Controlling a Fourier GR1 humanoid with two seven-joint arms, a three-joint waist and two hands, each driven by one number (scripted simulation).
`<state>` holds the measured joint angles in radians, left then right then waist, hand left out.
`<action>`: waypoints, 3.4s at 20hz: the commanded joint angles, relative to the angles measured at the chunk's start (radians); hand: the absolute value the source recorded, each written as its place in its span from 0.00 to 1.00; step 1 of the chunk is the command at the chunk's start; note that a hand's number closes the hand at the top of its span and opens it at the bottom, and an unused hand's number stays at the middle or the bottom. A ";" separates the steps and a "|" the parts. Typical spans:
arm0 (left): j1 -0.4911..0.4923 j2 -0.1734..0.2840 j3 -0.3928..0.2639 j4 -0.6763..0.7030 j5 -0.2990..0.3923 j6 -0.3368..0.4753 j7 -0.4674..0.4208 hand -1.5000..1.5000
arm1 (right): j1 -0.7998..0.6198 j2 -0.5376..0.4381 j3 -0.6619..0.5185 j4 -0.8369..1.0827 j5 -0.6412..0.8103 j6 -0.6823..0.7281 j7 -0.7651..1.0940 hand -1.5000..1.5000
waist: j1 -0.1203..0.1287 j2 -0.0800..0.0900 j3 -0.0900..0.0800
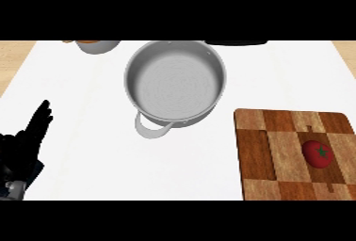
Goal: Pick the tomato from the cutting board and place it in the pot
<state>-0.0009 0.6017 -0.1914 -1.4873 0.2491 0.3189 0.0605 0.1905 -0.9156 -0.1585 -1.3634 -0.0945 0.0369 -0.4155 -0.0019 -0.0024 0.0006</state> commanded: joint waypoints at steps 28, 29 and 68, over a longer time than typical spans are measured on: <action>0.011 -0.065 0.112 -0.027 -0.100 -0.097 0.068 0.50 | -0.464 0.043 0.354 -0.054 0.318 0.620 0.780 0.00 | 0.009 0.003 0.000; 0.052 -0.093 0.097 -0.063 -0.121 -0.083 0.044 0.50 | -0.426 0.058 0.356 -0.139 0.321 0.623 0.839 0.00 | 0.006 0.002 -0.001; -0.025 -0.278 0.277 -0.008 -0.320 -0.238 0.077 0.50 | -0.518 0.330 0.239 0.187 0.840 0.643 0.508 1.00 | 0.006 0.003 -0.001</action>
<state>0.0130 0.3424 0.0754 -1.5268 -0.0482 0.0845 0.1330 -0.2762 -0.5993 0.1082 -1.2467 0.7221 0.6592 0.1225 0.0026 -0.0035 -0.0042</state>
